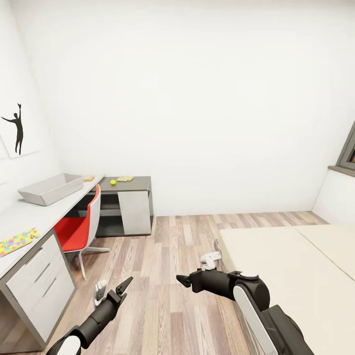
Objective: Put all the toys in the child's room - the three board games (two on the bed and one on the table), the two jigsaw puzzles on the table, and the tennis ball on the table - inside the toy box on the table in the child's room.
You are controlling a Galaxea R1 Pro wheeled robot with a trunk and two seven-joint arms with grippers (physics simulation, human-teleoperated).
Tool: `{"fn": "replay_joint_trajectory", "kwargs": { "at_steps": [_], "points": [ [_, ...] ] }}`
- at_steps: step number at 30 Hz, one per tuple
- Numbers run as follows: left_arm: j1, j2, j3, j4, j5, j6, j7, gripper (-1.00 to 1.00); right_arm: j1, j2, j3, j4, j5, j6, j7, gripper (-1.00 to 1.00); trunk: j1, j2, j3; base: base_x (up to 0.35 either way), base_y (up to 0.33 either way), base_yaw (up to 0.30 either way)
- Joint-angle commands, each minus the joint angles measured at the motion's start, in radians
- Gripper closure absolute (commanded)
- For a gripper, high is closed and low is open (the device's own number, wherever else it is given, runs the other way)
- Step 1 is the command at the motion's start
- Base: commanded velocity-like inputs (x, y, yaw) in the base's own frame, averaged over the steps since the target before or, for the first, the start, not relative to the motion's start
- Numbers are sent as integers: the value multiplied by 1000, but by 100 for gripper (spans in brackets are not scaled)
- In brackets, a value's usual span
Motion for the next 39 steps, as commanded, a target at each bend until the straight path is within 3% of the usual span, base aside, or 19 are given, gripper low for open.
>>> {"fn": "replay_joint_trajectory", "kwargs": {
  "at_steps": [1, 12, 39],
  "points": [
    [-1, 0, 1, 0, 8, 9, -1, -100, 0, 0, 0, -1, 7, 3, 7, -100, 0, -1, 0, 0, 0, 0],
    [0, 0, 1, 0, 8, 9, -1, -100, 0, 0, 1, -3, 7, 3, 7, -100, 0, -1, 0, 0, -107, 0],
    [0, -1, 2, 0, 8, 9, -1, -100, 0, -1, 1, -3, 8, 2, 7, -100, 0, -1, 0, 0, -262, 0]
  ]
}}
